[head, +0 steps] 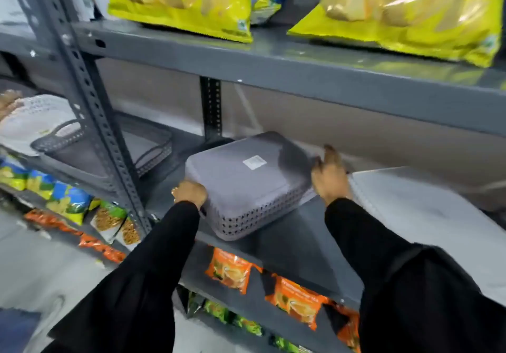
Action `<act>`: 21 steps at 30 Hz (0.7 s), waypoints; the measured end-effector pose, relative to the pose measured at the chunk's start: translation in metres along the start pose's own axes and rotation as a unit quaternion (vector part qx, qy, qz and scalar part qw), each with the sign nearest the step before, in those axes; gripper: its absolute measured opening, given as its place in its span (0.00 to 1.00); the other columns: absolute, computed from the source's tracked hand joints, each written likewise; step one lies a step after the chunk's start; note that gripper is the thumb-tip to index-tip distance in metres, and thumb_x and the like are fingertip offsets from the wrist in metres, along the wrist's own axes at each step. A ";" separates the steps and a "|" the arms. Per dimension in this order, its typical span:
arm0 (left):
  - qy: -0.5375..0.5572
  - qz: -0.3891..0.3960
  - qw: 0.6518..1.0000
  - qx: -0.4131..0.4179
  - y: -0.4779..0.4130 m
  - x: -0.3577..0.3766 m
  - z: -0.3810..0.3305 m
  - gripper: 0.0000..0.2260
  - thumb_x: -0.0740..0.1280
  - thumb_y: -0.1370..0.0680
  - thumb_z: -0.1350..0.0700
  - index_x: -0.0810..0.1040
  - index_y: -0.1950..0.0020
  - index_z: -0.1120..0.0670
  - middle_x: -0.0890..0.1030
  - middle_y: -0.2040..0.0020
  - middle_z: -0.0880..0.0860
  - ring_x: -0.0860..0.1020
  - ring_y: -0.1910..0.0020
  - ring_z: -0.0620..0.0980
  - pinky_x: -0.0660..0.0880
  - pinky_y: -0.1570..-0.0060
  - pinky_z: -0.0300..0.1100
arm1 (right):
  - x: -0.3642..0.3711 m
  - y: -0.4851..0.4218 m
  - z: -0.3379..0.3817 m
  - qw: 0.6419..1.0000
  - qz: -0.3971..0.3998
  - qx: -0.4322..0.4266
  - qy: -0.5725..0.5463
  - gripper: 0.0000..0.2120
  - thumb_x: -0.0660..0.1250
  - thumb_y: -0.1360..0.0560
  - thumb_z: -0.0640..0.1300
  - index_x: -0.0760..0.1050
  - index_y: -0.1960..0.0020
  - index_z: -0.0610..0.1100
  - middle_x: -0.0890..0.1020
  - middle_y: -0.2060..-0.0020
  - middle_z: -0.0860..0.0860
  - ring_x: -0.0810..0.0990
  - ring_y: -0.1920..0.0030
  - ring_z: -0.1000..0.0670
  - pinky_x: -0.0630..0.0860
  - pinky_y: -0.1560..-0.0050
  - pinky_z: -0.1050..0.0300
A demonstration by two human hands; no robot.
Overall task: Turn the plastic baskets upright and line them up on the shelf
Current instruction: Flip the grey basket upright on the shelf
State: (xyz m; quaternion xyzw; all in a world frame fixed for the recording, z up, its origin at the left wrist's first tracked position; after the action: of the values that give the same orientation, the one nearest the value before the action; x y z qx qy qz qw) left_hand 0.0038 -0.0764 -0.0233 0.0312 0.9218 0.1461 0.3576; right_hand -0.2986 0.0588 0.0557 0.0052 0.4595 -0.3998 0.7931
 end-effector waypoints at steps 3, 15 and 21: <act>0.017 0.109 0.994 -0.018 -0.027 0.021 0.017 0.10 0.59 0.21 0.64 0.78 0.49 0.66 0.81 0.51 0.64 0.81 0.53 0.62 0.80 0.62 0.45 | 0.019 -0.029 -0.001 0.999 0.006 0.027 0.025 0.24 0.53 0.20 0.42 0.57 0.26 0.34 0.65 0.29 0.36 0.67 0.30 0.37 0.65 0.32 0.49; 0.121 0.200 0.968 -0.092 -0.065 0.029 0.044 0.19 0.47 0.18 0.60 0.65 0.68 0.53 0.66 0.87 0.46 0.61 0.90 0.39 0.56 0.84 0.23 | 0.079 -0.069 -0.033 0.946 0.218 0.237 0.031 0.29 0.45 0.18 0.54 0.58 0.26 0.35 0.61 0.26 0.39 0.61 0.26 0.39 0.56 0.27 0.49; 0.207 0.239 0.942 -0.109 -0.070 0.036 0.046 0.18 0.48 0.17 0.61 0.73 0.59 0.51 0.67 0.74 0.47 0.64 0.86 0.38 0.63 0.81 0.26 | 0.085 -0.067 -0.038 0.928 0.240 0.275 -0.082 0.24 0.42 0.17 0.44 0.53 0.26 0.31 0.56 0.24 0.38 0.55 0.24 0.43 0.53 0.28 0.59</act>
State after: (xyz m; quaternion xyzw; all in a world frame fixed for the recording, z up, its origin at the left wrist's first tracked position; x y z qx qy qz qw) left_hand 0.0113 -0.1258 -0.0992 0.1806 0.9193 0.3305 0.1146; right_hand -0.3473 -0.0264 -0.0046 0.3000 0.2499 -0.3074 0.8678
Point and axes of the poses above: each hand's wrist, its own y-axis away from the middle knuckle, its own x-axis out of the palm, z = x × y, the point moved 8 cm from there along -y, towards the middle knuckle
